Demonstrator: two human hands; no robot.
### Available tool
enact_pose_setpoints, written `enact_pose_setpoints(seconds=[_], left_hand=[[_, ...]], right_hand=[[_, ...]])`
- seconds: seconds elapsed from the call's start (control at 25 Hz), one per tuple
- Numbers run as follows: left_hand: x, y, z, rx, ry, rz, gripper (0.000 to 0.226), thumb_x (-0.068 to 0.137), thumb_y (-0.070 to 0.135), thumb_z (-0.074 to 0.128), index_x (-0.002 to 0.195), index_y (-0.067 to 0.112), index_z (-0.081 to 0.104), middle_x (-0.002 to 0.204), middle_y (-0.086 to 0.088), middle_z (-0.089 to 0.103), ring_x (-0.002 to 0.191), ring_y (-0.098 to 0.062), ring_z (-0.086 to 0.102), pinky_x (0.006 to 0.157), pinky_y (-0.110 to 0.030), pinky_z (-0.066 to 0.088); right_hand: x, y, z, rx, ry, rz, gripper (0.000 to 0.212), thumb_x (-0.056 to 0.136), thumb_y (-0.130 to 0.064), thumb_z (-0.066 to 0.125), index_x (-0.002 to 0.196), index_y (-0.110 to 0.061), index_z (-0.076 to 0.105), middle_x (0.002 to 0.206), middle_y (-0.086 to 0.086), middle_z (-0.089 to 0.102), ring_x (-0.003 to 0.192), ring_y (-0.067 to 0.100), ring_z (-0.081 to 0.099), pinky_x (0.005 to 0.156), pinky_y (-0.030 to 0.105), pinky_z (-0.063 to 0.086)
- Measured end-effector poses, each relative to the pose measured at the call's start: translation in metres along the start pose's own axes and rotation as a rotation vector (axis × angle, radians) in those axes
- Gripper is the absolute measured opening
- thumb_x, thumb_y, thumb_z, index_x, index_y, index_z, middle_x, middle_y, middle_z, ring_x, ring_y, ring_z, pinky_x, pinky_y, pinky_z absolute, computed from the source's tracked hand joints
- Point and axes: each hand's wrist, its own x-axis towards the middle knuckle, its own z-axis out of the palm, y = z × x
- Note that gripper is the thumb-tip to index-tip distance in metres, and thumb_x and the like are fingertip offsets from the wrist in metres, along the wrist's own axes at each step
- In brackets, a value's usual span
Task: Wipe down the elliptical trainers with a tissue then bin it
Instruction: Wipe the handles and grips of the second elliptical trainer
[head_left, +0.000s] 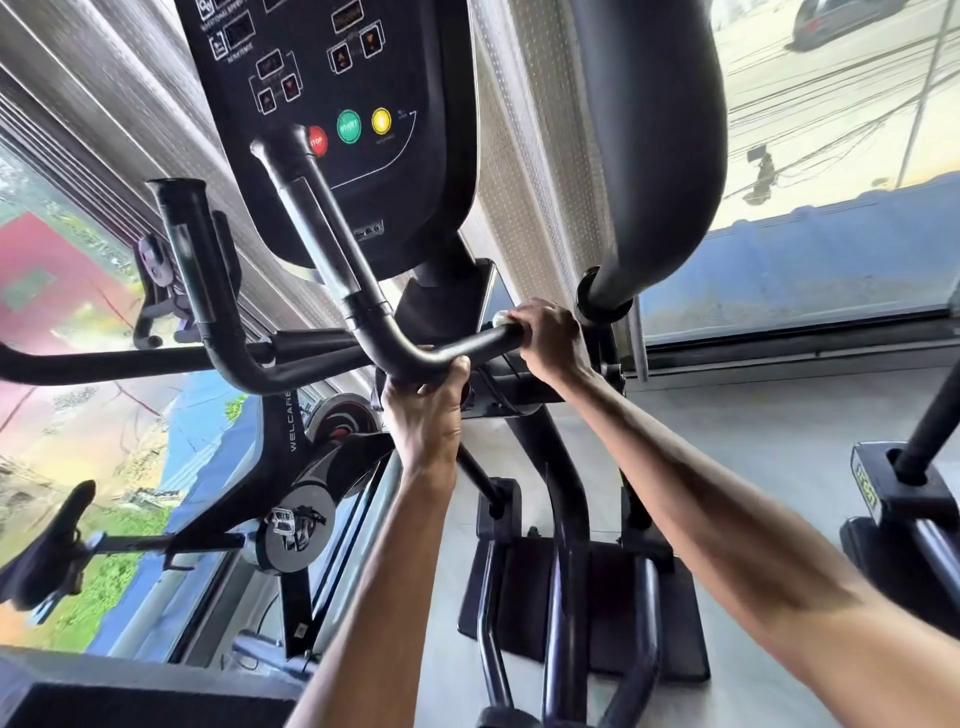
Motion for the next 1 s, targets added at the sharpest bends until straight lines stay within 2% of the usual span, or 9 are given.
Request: enact_pose_setpoints(seconds=[0.12,0.28,0.36,0.44,0.52,0.64,0.72,0.84,1.0], left_hand=[[0.002,0.002,-0.001,0.012,-0.009,-0.001,0.020,0.085,0.024,0.082,0.102,0.016,0.077,0.087,0.013,0.078,0.085,0.010,0.068,0.105,-0.039,0.047],[0.004,0.003,-0.003,0.001,-0.026,-0.019,0.022,0.083,0.020,0.083,0.103,0.014,0.075,0.085,0.015,0.076,0.082,0.010,0.068,0.094,-0.028,0.046],[0.004,0.004,-0.004,0.003,-0.047,-0.012,0.019,0.083,0.018,0.083,0.100,0.017,0.075,0.084,0.014,0.076,0.082,0.009,0.068,0.088,-0.023,0.046],[0.004,0.004,-0.004,-0.004,-0.060,-0.011,0.017,0.083,0.016,0.083,0.098,0.018,0.074,0.085,0.013,0.076,0.083,0.007,0.069,0.086,-0.018,0.046],[0.003,0.004,-0.004,-0.005,-0.065,-0.008,0.016,0.084,0.015,0.082,0.096,0.019,0.074,0.083,0.013,0.075,0.081,0.008,0.068,0.080,-0.012,0.045],[0.003,0.008,-0.004,-0.013,-0.074,0.010,0.016,0.084,0.010,0.081,0.097,0.016,0.074,0.080,0.013,0.075,0.076,0.008,0.068,0.071,-0.004,0.046],[0.003,0.009,-0.002,-0.019,-0.077,0.018,0.018,0.083,0.012,0.082,0.100,0.014,0.076,0.084,0.009,0.077,0.079,0.003,0.071,0.074,-0.009,0.051],[0.002,0.001,-0.005,0.080,-0.034,0.055,0.033,0.072,0.039,0.082,0.100,0.022,0.078,0.086,0.010,0.079,0.084,-0.002,0.074,0.084,-0.030,0.059],[0.005,-0.002,-0.009,0.117,-0.032,0.065,0.039,0.070,0.044,0.084,0.101,0.021,0.080,0.088,0.010,0.080,0.087,-0.008,0.077,0.088,-0.039,0.060]], right_hand=[[0.011,0.012,0.007,0.006,-0.048,0.134,0.032,0.097,-0.041,0.057,0.093,-0.018,0.080,0.093,0.008,0.076,0.087,0.026,0.070,0.074,0.035,0.052],[0.016,0.020,0.014,0.054,-0.031,0.177,0.018,0.094,-0.031,0.066,0.100,-0.023,0.081,0.095,0.006,0.078,0.089,0.023,0.071,0.068,0.029,0.043],[0.003,0.023,0.017,0.182,0.076,0.195,0.018,0.091,-0.020,0.067,0.103,-0.020,0.081,0.100,0.006,0.078,0.094,0.022,0.071,0.078,0.029,0.050],[-0.005,0.021,0.016,0.262,0.121,0.225,0.022,0.089,-0.016,0.066,0.106,-0.018,0.080,0.103,0.007,0.078,0.095,0.020,0.071,0.086,0.039,0.056],[-0.010,0.012,0.009,0.272,0.135,0.165,0.021,0.090,-0.023,0.064,0.102,-0.016,0.081,0.100,0.004,0.078,0.093,0.017,0.071,0.087,0.039,0.056],[-0.022,-0.019,-0.012,0.245,0.129,-0.085,0.017,0.094,-0.014,0.067,0.104,-0.012,0.080,0.102,0.000,0.078,0.096,0.013,0.071,0.091,0.025,0.053],[-0.028,-0.046,-0.023,0.240,0.069,-0.243,0.019,0.094,-0.010,0.065,0.106,-0.013,0.079,0.107,-0.002,0.077,0.101,0.011,0.069,0.094,0.023,0.050],[-0.029,-0.068,-0.022,0.211,-0.031,-0.424,0.027,0.090,-0.016,0.058,0.110,-0.013,0.077,0.112,-0.003,0.075,0.106,0.013,0.066,0.099,0.026,0.047],[-0.004,-0.028,-0.019,0.119,-0.073,-0.356,0.030,0.081,-0.002,0.064,0.106,-0.010,0.078,0.106,0.003,0.077,0.102,0.020,0.069,0.094,0.021,0.044]])
